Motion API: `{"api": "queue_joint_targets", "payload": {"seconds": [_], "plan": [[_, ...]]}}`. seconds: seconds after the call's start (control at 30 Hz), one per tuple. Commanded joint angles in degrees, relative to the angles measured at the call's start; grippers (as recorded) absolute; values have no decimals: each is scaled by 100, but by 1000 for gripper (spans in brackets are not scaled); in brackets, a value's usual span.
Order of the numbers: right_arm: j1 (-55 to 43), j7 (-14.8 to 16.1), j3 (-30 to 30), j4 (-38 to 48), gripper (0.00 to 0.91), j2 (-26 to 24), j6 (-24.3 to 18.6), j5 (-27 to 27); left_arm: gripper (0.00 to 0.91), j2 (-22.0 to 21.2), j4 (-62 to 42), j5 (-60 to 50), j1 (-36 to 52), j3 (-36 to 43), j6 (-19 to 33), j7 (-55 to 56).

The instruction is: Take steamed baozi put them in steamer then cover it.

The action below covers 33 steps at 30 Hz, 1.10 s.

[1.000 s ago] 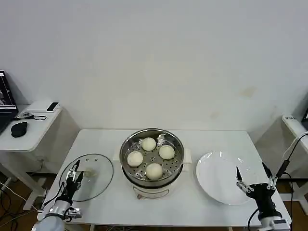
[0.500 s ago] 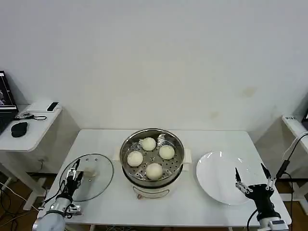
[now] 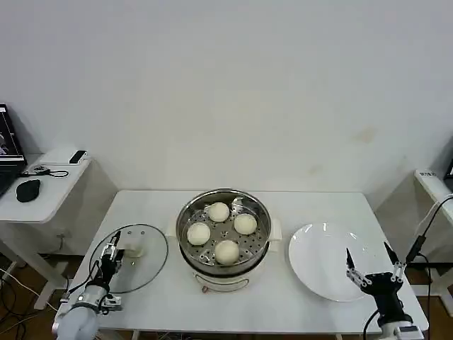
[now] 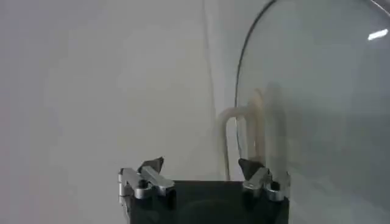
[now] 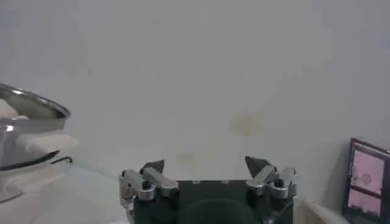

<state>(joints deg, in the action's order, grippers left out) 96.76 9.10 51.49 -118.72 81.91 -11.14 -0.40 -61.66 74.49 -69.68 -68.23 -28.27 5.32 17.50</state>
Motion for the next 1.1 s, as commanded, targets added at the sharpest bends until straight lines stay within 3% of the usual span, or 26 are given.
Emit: {"api": "queue_joint_targets", "payload": {"seconds": [0.03, 0.67, 1.1], "plan": [[-7, -4, -27, 8, 907, 18, -2, -25, 0, 26, -83, -54, 89, 30, 65, -45], [-5, -3, -100, 29, 907, 60, -51, -117, 0, -60, -329, -137, 158, -45, 159, 28], [-3, 6, -183, 8, 907, 46, -56, -175, 0, -546, 1274, -42, -655, -527, -932, 432]]}}
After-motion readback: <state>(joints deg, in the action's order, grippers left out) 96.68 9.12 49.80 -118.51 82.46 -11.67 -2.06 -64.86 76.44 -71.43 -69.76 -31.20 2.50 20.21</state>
